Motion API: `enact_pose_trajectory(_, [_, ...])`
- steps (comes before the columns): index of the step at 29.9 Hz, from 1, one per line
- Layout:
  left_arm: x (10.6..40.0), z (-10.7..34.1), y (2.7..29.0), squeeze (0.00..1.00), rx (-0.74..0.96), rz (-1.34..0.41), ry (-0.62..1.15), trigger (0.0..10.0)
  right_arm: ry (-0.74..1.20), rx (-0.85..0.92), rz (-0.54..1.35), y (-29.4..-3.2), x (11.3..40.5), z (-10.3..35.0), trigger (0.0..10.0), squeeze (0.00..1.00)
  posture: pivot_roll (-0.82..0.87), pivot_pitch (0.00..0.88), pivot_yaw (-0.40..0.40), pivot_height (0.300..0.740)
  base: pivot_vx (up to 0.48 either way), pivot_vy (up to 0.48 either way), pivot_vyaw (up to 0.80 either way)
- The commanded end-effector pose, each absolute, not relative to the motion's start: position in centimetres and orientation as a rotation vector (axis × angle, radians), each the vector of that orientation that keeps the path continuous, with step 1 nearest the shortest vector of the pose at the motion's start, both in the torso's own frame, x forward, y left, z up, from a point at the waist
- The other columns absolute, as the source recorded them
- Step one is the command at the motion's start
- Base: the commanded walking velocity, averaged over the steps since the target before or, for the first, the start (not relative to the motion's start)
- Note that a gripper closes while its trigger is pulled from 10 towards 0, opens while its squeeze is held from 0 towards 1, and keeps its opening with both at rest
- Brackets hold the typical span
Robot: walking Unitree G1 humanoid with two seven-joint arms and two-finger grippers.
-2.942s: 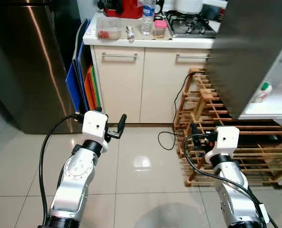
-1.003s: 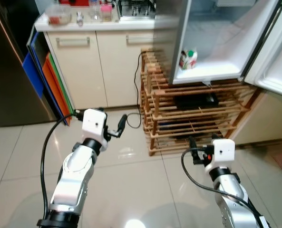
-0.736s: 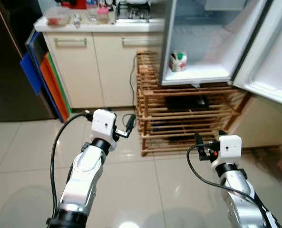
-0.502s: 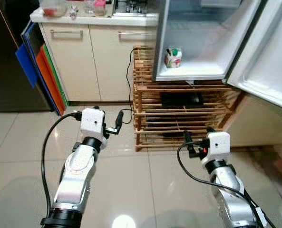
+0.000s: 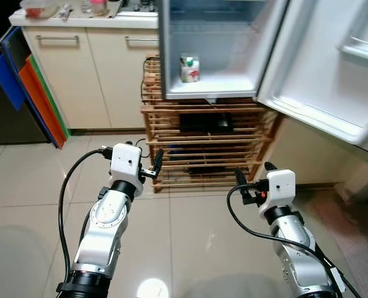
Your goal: Restocking fridge
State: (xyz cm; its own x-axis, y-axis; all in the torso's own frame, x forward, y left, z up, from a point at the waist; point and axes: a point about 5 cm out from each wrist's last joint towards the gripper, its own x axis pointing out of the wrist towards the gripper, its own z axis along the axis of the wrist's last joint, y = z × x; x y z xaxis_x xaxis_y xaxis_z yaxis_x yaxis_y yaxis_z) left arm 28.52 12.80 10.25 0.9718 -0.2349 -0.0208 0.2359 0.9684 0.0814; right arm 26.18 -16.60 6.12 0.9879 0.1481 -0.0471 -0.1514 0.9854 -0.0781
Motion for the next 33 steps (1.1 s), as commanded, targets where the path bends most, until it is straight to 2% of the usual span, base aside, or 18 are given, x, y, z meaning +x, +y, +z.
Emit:
enact_pose_trajectory(1, [28.71,10.44,13.18,0.0,0.101,-0.221,0.005,10.0,0.037,-0.078,0.143,-16.79,26.41,6.3,10.0,0.0,-0.04,0.0,-0.008,0.74,0.0,-0.461,0.0])
enact_pose_trajectory(13, [28.97,10.34,13.21,0.0,0.114,-0.205,0.011,10.0,0.041,-0.08,0.144,-16.76,26.54,6.16,10.0,0.0,-0.05,0.0,-0.006,0.74,0.0,-0.451,0.0])
enact_pose_trajectory(25, [29.32,10.56,13.86,0.0,0.124,-0.175,0.001,10.0,0.046,-0.075,0.147,-16.46,26.56,5.91,10.0,0.0,-0.05,0.0,0.003,0.74,0.267,-0.396,0.0])
enact_pose_trajectory(33, [29.19,10.97,13.56,0.0,0.134,-0.206,-0.043,10.0,0.051,-0.078,0.145,-16.55,26.53,5.78,10.0,0.0,-0.05,0.0,0.004,0.74,0.072,0.072,0.0])
